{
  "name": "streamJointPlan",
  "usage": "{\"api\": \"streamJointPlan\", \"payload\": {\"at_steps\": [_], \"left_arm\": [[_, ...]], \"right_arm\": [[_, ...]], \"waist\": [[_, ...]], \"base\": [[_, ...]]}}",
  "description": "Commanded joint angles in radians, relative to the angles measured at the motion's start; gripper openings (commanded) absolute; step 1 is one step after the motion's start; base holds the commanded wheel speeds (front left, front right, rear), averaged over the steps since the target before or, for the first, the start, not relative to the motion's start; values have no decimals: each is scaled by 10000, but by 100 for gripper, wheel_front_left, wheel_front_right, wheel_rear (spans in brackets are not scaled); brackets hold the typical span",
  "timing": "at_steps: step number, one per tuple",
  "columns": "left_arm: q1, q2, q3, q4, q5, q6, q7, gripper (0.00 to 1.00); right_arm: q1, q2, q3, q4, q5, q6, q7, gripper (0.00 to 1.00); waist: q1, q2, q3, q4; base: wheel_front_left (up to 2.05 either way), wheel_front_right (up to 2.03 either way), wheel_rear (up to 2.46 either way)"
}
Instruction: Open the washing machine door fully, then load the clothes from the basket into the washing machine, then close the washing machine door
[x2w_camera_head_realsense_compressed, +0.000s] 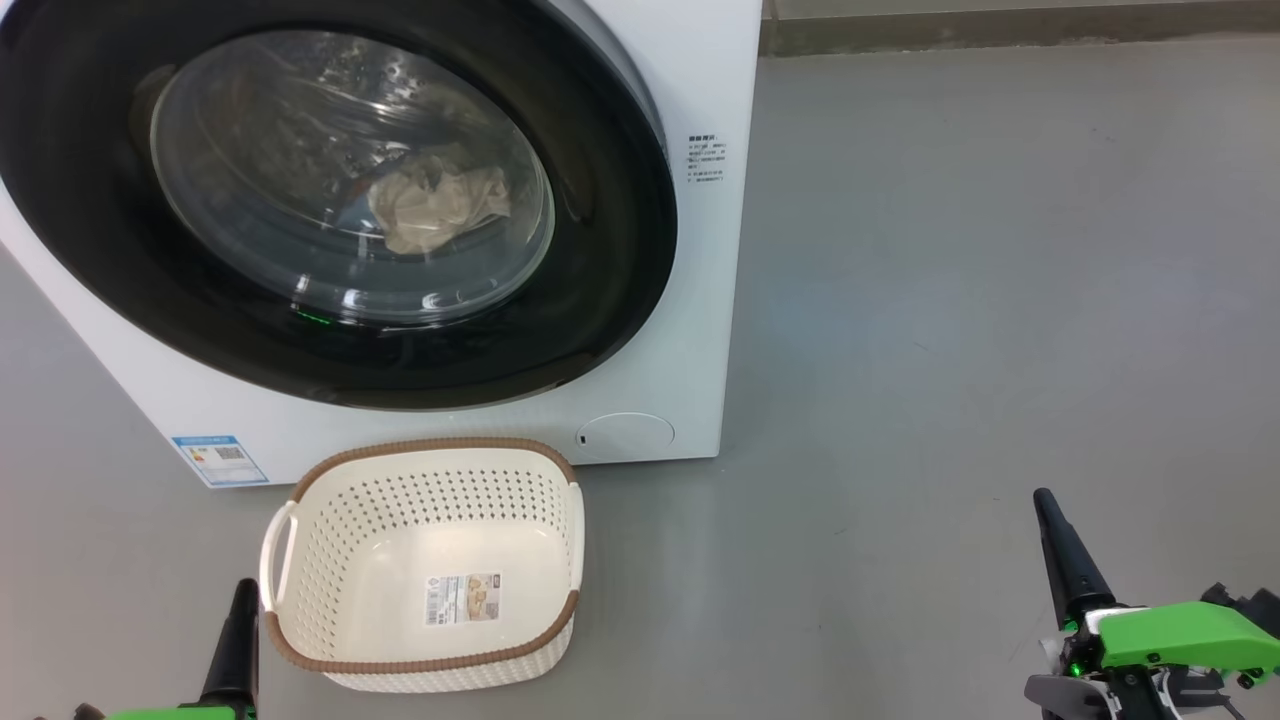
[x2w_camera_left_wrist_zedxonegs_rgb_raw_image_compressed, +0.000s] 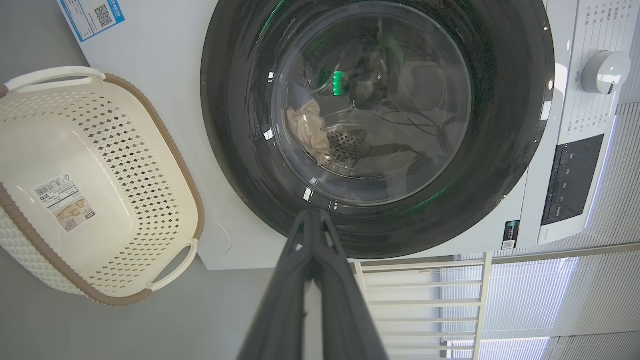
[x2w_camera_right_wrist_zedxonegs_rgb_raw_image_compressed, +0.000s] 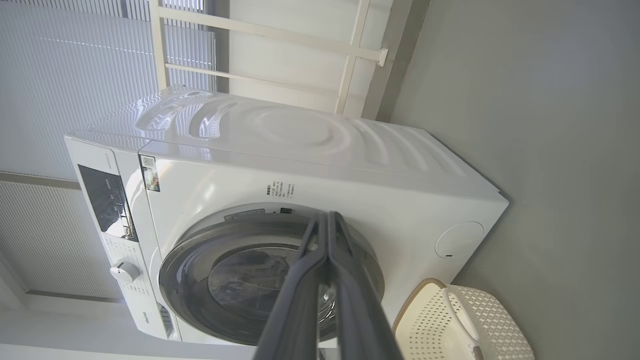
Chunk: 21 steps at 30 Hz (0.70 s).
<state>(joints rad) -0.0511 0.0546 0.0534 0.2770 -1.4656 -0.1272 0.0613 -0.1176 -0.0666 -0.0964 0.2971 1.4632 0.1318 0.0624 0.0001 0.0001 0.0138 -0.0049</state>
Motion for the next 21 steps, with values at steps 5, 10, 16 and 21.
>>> {"api": "streamJointPlan", "payload": {"at_steps": [5, 10, 16, 21], "left_arm": [[-490, 69, 400, -296, -702, -32, 208, 0], [-525, 49, 454, -307, -1097, -33, 324, 0], [-561, 26, 514, -318, -1504, -34, 447, 0], [-562, 22, 521, -318, -1498, -34, 453, 0]], "right_arm": [[68, 28, 16, -408, 746, -10, 238, 0], [84, 79, -60, -466, 1108, -11, 356, 0], [100, 133, -140, -526, 1482, -11, 481, 0], [100, 135, -144, -525, 1479, -11, 483, 0]], "waist": [[0, -1, -44, 21], [0, -1, -75, 35], [0, -1, -107, 49], [0, -1, -107, 49]], "base": [[0, 0, 0], [0, 0, 0], [0, 0, 0], [0, 0, 0]]}}
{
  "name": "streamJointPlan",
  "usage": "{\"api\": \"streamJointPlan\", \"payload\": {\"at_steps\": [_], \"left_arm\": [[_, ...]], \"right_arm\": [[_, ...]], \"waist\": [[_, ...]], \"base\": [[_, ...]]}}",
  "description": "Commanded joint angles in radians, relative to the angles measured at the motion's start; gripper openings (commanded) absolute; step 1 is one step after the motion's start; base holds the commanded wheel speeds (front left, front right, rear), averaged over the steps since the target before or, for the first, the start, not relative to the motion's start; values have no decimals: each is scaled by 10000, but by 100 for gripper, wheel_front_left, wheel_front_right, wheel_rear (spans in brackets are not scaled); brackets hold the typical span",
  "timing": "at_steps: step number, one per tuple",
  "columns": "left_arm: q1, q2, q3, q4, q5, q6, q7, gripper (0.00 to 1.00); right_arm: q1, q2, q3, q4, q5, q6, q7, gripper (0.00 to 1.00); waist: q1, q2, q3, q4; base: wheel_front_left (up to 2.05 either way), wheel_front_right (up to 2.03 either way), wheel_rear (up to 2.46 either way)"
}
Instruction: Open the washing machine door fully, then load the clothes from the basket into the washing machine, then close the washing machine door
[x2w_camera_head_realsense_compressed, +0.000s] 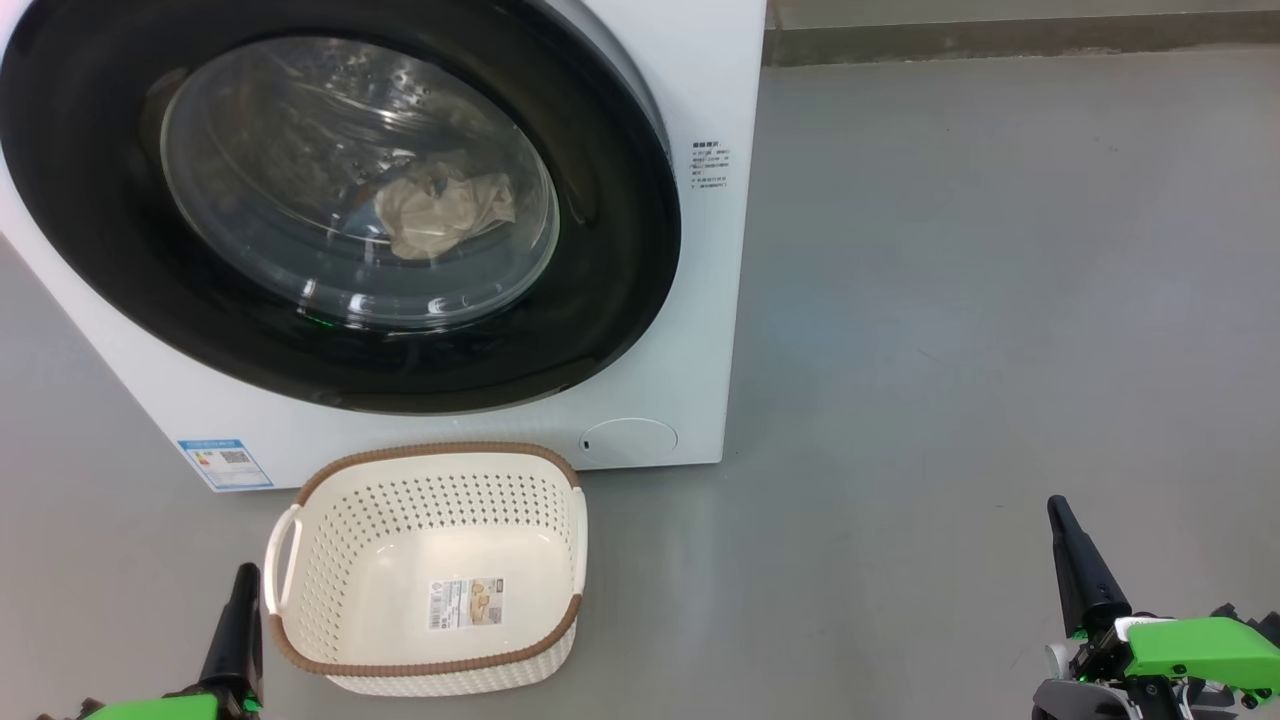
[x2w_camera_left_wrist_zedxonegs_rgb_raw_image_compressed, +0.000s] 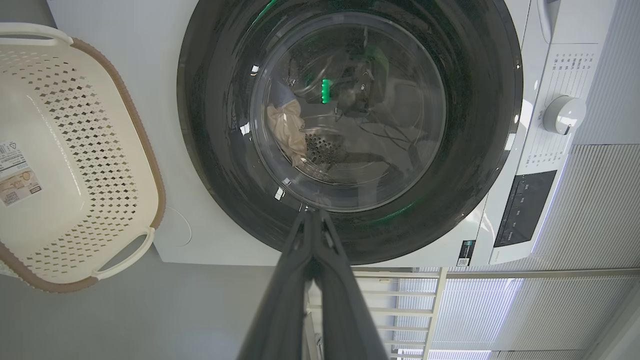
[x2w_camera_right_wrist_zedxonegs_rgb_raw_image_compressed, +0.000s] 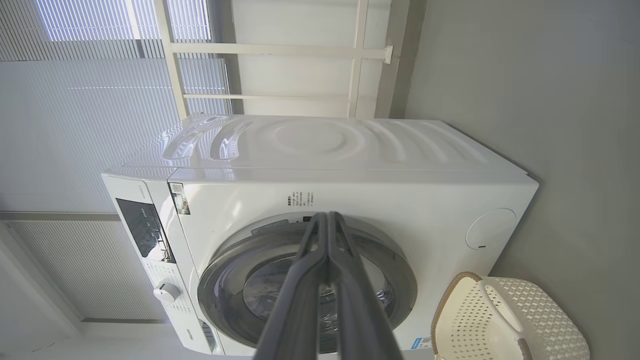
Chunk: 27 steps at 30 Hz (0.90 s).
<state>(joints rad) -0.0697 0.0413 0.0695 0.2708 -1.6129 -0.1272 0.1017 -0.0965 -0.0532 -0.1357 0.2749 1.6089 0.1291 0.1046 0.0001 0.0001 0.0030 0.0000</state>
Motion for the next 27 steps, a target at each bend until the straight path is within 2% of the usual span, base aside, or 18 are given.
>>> {"api": "streamJointPlan", "payload": {"at_steps": [1, 27], "left_arm": [[-376, 153, 361, -257, -24, -34, 49, 0], [-378, 132, 391, -257, 0, -35, 73, 0]], "right_arm": [[-111, 2, 249, -303, 22, 16, 62, 0], [-113, 11, 235, -302, 10, 16, 73, 0]], "waist": [[-1, -1, 1, 0], [-1, -1, 1, 0]], "base": [[0, 0, 0], [0, 0, 0]]}}
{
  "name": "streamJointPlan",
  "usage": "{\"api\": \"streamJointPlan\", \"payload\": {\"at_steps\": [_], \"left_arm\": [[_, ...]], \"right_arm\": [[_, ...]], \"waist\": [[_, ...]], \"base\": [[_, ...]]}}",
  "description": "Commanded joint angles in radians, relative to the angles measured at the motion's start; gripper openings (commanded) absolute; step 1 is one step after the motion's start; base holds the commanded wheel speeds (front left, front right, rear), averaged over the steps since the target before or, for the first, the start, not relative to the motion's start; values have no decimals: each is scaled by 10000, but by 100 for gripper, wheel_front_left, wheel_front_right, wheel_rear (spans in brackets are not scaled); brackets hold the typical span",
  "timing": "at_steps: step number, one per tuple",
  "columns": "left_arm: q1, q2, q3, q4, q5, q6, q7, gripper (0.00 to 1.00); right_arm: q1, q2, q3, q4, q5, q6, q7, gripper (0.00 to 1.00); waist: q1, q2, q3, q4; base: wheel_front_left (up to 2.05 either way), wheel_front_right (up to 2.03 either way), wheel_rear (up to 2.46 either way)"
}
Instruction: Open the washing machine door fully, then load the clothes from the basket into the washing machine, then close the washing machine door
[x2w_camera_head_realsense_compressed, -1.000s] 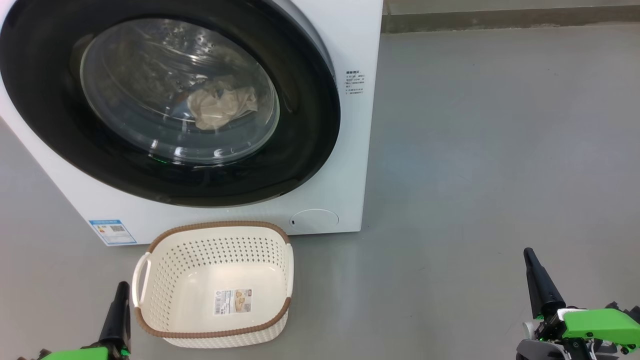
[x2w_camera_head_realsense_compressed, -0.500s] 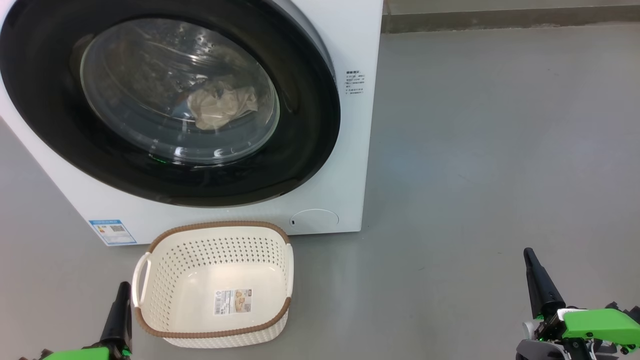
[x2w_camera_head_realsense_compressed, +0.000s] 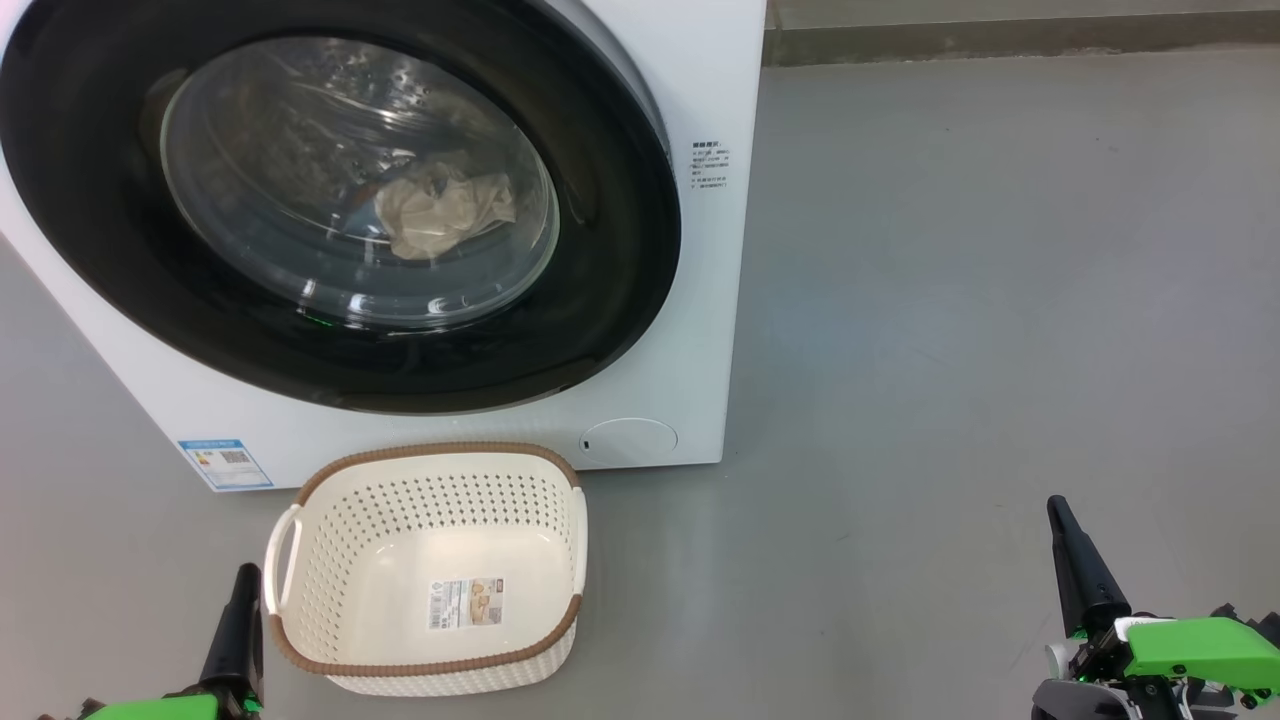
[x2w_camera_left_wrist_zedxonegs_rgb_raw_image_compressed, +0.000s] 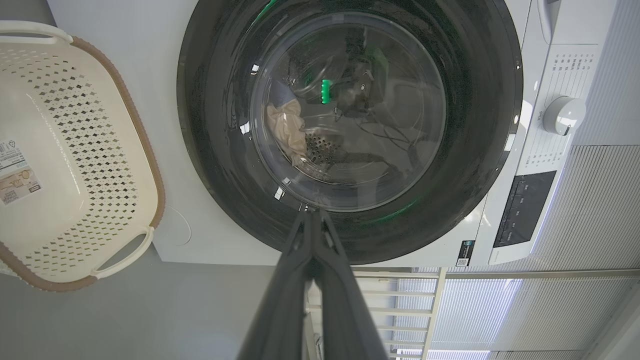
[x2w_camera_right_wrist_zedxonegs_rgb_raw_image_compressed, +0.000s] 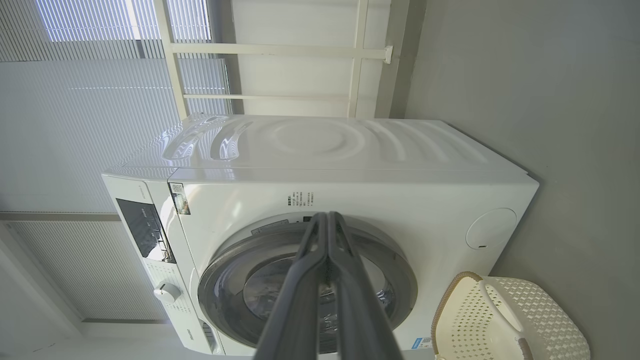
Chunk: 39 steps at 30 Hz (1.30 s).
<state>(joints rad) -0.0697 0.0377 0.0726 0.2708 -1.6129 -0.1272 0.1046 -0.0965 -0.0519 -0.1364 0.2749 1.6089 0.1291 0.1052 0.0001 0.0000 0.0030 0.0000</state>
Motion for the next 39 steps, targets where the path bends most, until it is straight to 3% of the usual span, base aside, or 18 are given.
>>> {"api": "streamJointPlan", "payload": {"at_steps": [1, 39], "left_arm": [[-379, 168, 361, -257, 1, -35, 45, 0], [-381, 149, 389, -257, 24, -35, 67, 0]], "right_arm": [[-113, -2, 242, -302, 10, 16, 68, 0], [-114, 7, 229, -301, -1, 16, 78, 0]], "waist": [[0, 0, 0, 0], [0, 0, 0, 0]], "base": [[0, 0, 0], [0, 0, 0]]}}
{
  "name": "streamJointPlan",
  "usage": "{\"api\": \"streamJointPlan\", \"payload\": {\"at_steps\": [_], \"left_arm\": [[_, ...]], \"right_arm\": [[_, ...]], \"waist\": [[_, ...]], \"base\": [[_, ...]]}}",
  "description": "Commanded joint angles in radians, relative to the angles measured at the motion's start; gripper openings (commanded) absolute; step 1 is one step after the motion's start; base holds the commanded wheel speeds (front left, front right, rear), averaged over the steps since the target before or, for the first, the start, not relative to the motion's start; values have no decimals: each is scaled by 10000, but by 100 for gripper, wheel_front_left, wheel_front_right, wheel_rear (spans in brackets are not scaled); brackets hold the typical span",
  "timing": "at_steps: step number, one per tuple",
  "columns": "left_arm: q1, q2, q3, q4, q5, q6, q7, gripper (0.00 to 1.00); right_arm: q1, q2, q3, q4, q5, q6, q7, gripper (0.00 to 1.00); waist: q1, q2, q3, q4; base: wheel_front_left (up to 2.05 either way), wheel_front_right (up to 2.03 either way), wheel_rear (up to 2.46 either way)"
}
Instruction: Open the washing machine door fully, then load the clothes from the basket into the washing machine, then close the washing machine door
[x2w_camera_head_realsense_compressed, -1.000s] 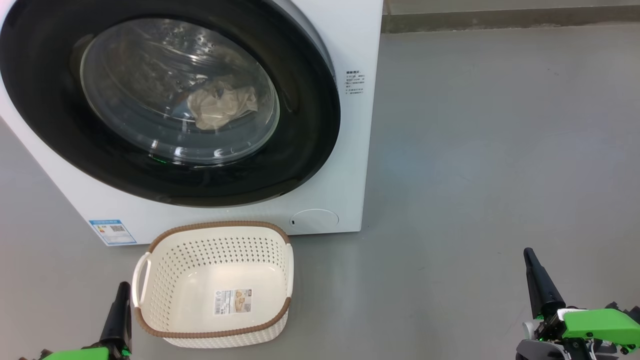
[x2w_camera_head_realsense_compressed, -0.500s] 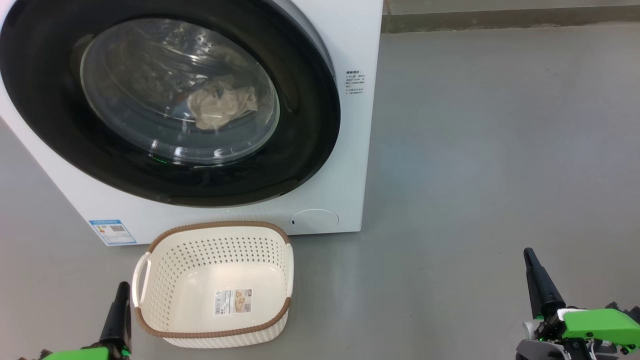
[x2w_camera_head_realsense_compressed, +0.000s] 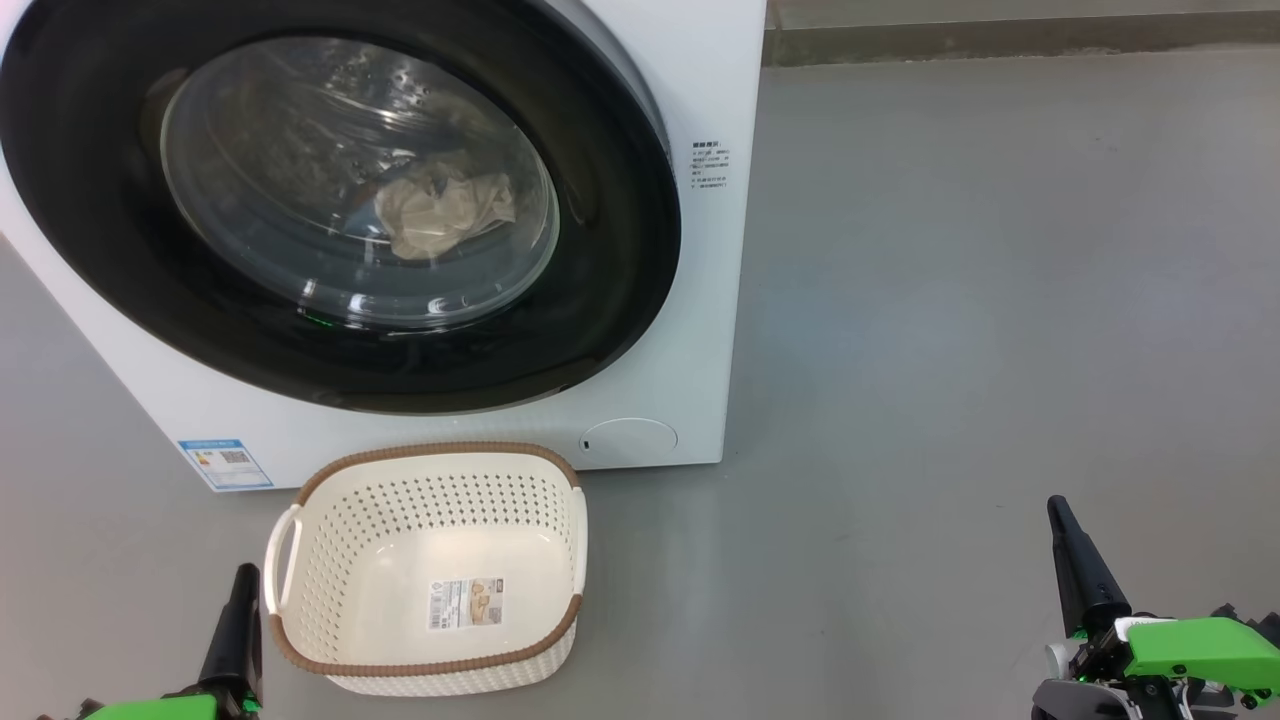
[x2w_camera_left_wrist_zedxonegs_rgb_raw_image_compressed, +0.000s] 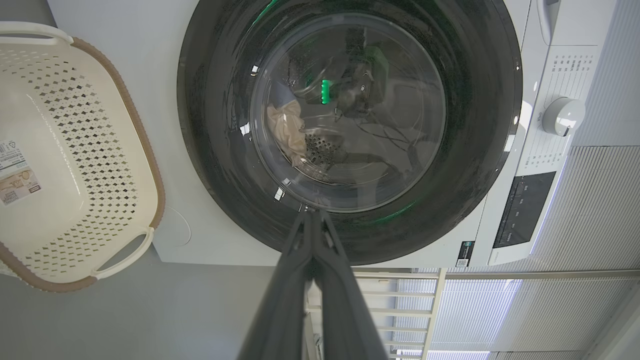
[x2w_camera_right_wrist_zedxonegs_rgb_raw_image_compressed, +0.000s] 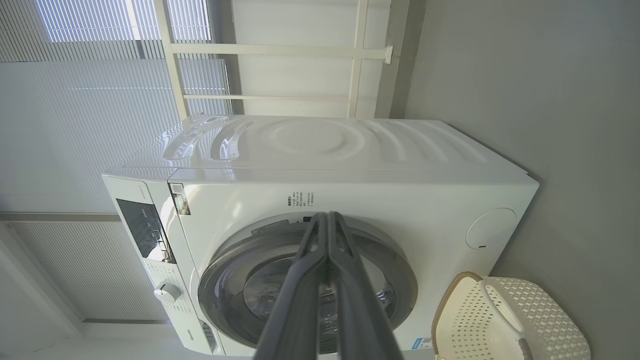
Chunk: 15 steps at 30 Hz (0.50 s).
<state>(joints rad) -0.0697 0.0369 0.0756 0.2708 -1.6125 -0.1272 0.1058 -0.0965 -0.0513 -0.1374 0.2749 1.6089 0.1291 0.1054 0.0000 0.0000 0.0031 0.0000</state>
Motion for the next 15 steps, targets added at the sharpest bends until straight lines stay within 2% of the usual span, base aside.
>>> {"api": "streamJointPlan", "payload": {"at_steps": [1, 15], "left_arm": [[-381, 156, 359, -257, 21, -35, 56, 0], [-381, 152, 365, -257, 26, -35, 62, 0]], "right_arm": [[-114, 1, 239, -301, -1, 16, 76, 0], [-114, 3, 236, -301, -3, 16, 79, 0]], "waist": [[0, 0, 0, 0], [0, 0, 0, 0]], "base": [[0, 0, 0], [0, 0, 0]]}}
